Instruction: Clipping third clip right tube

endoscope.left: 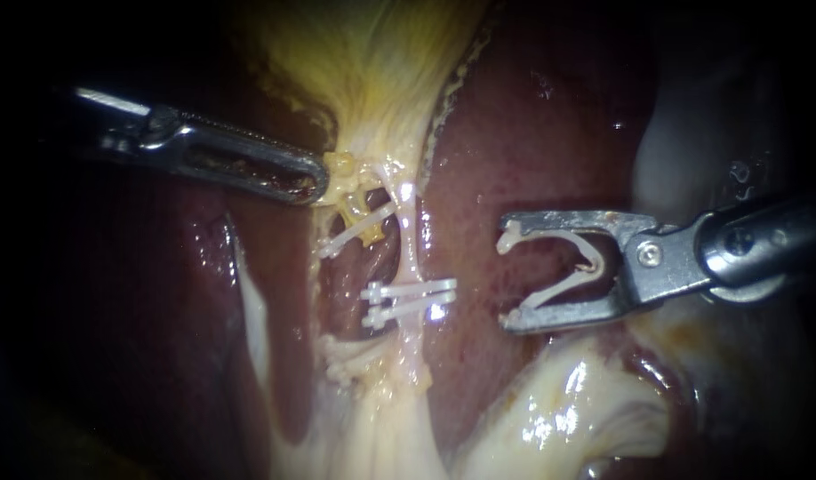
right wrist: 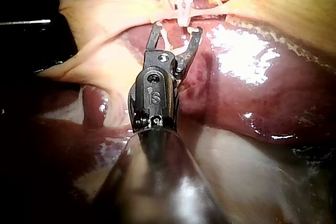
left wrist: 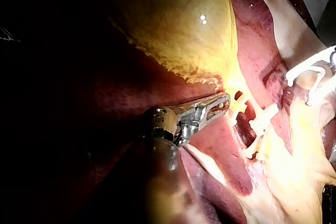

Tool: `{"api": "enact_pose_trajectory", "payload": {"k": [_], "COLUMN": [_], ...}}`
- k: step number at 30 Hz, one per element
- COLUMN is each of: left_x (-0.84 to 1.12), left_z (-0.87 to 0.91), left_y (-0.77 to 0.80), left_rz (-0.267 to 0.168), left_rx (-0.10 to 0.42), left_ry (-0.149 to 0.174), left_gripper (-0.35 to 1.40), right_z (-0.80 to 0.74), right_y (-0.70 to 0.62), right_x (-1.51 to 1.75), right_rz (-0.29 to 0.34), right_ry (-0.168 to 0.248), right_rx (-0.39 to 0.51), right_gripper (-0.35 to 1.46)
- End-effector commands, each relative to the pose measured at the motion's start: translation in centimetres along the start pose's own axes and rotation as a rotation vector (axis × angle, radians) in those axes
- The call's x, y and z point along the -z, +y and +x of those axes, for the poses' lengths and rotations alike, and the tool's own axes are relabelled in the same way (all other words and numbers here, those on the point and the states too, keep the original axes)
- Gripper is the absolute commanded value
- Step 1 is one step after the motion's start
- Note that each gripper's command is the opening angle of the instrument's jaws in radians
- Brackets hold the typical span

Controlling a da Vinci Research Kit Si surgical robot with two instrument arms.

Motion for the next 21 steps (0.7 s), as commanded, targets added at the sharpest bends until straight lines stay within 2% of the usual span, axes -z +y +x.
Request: {"api": "enact_pose_trajectory", "payload": {"k": [1, 4, 7, 12, 16, 21], "left_x": [0.01, 0.05, 0.17, 0.56, 0.76, 0.76], "left_z": [0.0, -0.01, -0.08, -0.29, -0.39, -0.37], "left_y": [0.0, -0.01, -0.02, -0.05, -0.03, -0.03], "left_rz": [0.0, 0.003, 0.014, -0.014, -0.028, -0.031], "left_rx": [0.0, 0.0, 0.004, 0.017, 0.027, 0.028], "left_ry": [0.0, 0.001, 0.006, -0.011, -0.024, -0.026], "left_gripper": [-0.35, -0.35, -0.35, -0.35, -0.35, -0.35], "right_z": [-0.01, -0.01, -0.01, -0.01, 0.0, 0.03], "right_y": [0.0, 0.0, 0.0, 0.01, 0.01, 0.03], "right_x": [0.0, 0.0, 0.0, -0.02, -0.04, -0.1], "right_rz": [0.0, 0.0, 0.0, -0.001, -0.002, 0.006], "right_ry": [0.0, 0.0, 0.0, 0.0, -0.001, 0.0], "right_rx": [0.0, 0.0, 0.0, -0.001, -0.001, -0.021], "right_gripper": [0.49, 0.49, 0.49, 0.49, 0.49, 0.49]}}
